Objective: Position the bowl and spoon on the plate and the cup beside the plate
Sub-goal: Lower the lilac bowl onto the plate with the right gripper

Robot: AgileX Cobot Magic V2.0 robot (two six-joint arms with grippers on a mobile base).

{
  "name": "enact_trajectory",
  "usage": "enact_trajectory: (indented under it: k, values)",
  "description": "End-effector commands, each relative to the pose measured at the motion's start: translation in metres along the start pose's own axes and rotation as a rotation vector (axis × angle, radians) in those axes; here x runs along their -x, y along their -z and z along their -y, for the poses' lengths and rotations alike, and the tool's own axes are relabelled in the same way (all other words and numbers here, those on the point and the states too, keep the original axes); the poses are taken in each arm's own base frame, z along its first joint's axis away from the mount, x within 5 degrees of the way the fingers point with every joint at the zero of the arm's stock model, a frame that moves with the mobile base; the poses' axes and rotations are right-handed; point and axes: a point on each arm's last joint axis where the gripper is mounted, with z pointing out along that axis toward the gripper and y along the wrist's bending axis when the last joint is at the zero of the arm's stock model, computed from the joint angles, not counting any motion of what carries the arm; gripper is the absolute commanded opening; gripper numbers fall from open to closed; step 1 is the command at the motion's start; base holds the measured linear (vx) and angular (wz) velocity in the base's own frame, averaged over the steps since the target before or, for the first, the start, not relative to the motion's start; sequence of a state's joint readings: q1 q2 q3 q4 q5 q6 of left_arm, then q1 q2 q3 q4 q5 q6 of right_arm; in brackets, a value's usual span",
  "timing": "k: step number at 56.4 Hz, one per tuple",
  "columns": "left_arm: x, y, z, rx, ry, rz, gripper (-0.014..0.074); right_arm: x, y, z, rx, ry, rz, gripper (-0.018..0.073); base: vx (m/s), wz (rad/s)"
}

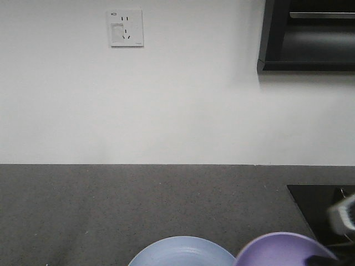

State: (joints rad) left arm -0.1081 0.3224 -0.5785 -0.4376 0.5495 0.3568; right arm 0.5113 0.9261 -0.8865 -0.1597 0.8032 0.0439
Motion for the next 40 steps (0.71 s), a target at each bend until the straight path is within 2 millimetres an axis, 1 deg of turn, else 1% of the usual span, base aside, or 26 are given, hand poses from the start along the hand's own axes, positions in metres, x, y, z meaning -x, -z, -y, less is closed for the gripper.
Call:
enact_trajectory:
  k: [1, 2, 8, 9, 12, 13, 21, 25, 32, 37, 40]
  values:
    - [0.012, 0.002, 0.000, 0.000, 0.019, 0.071, 0.0003, 0.036, -0.016, -0.013, 0.044, 0.057, 0.051, -0.0008, 0.00, 0.00]
    - [0.012, 0.002, 0.000, -0.001, 0.019, 0.070, 0.0003, 0.040, -0.025, -0.015, 0.050, 0.063, 0.031, -0.0008, 0.00, 0.00]
    - [0.011, 0.002, 0.001, -0.007, 0.019, 0.052, 0.0003, 0.059, -0.056, -0.027, 0.103, 0.037, -0.021, -0.0008, 0.00, 0.00]
    - [0.010, 0.002, 0.001, -0.008, 0.018, 0.050, 0.0003, 0.061, -0.065, -0.029, 0.113, 0.034, -0.039, -0.0008, 0.00, 0.00]
    - [0.010, 0.002, 0.001, -0.011, 0.018, 0.043, 0.0003, 0.070, -0.077, -0.033, 0.152, 0.012, -0.054, -0.0008, 0.00, 0.00]
    - [0.009, 0.002, 0.001, -0.013, 0.018, 0.040, 0.0003, 0.072, -0.087, -0.036, 0.167, 0.016, -0.074, -0.0008, 0.00, 0.00]
    - [0.009, 0.002, 0.002, -0.015, 0.018, 0.034, 0.0003, 0.082, -0.126, -0.049, 0.236, -0.006, -0.133, -0.0008, 0.00, 0.00]
    - [0.009, 0.002, 0.002, -0.015, 0.018, 0.034, 0.0003, 0.086, -0.139, -0.052, 0.251, -0.017, -0.134, -0.0008, 0.00, 0.00]
    - [0.009, 0.002, 0.002, -0.016, 0.018, 0.031, 0.0003, 0.091, -0.153, -0.054, 0.247, -0.038, -0.102, -0.0008, 0.00, 0.00]
    - [0.008, 0.002, 0.002, -0.018, 0.018, 0.027, 0.0003, 0.090, -0.160, -0.047, 0.244, -0.095, -0.103, -0.0008, 0.00, 0.00]
    - [0.008, 0.002, 0.002, -0.019, 0.018, 0.024, 0.0003, 0.089, -0.163, -0.039, 0.251, -0.160, -0.113, -0.0008, 0.00, 0.00]
